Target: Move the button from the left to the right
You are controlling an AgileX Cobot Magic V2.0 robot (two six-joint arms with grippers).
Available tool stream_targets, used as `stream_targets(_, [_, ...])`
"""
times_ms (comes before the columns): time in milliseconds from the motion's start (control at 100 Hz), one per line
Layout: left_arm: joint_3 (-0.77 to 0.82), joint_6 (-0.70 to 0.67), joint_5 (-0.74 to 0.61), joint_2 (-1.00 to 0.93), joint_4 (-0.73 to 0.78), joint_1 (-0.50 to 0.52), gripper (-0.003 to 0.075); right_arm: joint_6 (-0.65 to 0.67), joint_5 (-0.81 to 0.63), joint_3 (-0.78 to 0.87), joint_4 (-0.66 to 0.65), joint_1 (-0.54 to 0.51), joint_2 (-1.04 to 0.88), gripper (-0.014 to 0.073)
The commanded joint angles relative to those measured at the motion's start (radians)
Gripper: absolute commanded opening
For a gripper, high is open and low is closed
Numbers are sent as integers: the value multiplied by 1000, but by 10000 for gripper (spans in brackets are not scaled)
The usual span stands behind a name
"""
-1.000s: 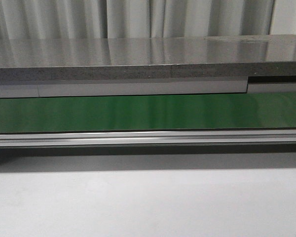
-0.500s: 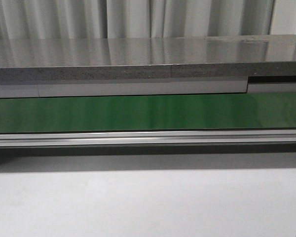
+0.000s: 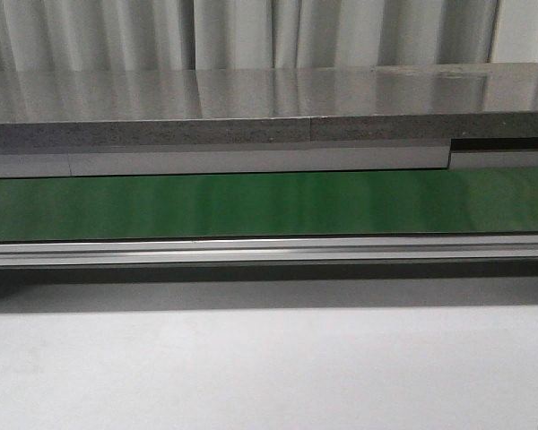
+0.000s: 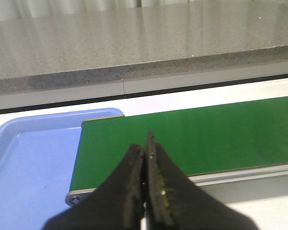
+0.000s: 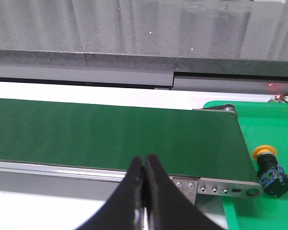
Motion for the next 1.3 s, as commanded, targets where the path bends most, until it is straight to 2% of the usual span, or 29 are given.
stream_targets(0, [-30,-2,-76,6,-13,-7,-19,-6,-80,17,-15,1,-71,-68])
stream_targets(250, [-30,-2,-76,6,-13,-7,-19,27,-82,150,-15,0,-277,-68])
stream_targets(610, [-30,-2,-78,6,-13,-7,-19,30,-273,281,-16,0,-272,-68])
stream_targets(1290, [-30,-2,-78,6,-13,-7,-19,30,-251,281,-16,0,-272,-68])
